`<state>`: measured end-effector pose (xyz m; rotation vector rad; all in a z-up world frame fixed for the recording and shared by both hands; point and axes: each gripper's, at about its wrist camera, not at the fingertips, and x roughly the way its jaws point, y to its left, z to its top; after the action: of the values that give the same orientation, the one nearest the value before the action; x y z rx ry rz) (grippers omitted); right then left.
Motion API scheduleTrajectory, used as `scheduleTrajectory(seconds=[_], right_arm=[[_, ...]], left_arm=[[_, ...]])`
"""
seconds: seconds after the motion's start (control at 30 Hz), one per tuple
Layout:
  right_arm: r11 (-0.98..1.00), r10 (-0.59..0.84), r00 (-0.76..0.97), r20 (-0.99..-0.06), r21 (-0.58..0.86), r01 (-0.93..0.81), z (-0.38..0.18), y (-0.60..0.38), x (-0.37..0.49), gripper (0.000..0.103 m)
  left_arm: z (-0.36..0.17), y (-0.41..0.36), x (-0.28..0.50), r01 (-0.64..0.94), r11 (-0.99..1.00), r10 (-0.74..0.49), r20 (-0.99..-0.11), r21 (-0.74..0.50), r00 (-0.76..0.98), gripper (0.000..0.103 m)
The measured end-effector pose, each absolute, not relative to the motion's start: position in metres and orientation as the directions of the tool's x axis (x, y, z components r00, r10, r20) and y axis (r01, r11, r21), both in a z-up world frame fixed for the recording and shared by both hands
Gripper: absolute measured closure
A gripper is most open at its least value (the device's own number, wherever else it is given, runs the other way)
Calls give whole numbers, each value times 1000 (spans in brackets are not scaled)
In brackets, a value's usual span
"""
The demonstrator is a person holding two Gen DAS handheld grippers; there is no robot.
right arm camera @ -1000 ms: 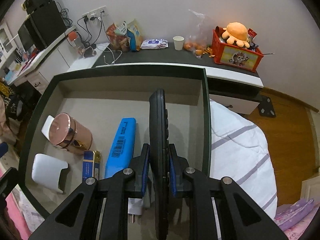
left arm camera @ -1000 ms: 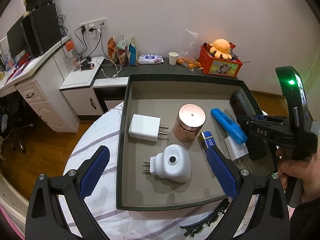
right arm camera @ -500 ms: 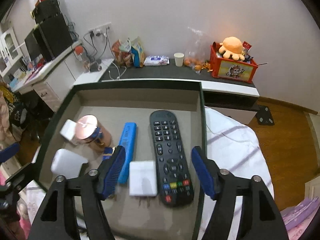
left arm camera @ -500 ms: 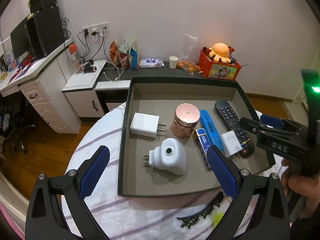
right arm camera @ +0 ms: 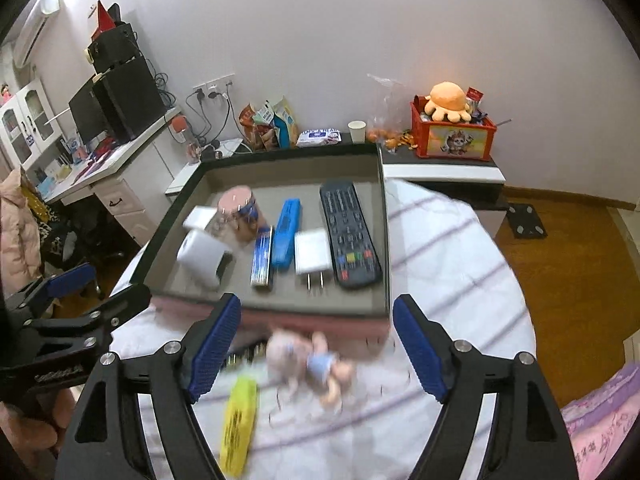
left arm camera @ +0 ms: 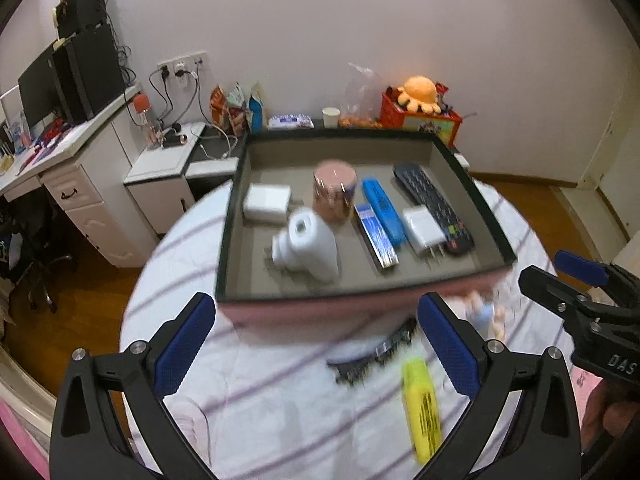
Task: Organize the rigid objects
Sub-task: 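Grasp the yellow POINT LINER highlighter with the left gripper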
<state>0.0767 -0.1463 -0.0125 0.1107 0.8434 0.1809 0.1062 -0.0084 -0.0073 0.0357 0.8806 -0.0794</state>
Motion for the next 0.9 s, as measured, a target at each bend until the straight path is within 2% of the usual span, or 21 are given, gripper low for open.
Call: scheduleTrajectory(seconds=[0.43, 0.67, 0.9], right_arm=[[979, 197, 617, -762, 191, -78, -41, -163, 33, 23], [977, 201, 620, -758, 200, -72, -44, -173, 31, 23], [974, 209, 617, -759, 221, -59, -50, -187, 33, 23]], left_arm=[[-68, -41, 63, 118, 993, -77, -851, -18, 520, 0], [-90, -69, 64, 142, 988, -116, -884, -57, 452, 0], [-113, -80, 68, 128, 991, -87, -905, -36, 417, 4]])
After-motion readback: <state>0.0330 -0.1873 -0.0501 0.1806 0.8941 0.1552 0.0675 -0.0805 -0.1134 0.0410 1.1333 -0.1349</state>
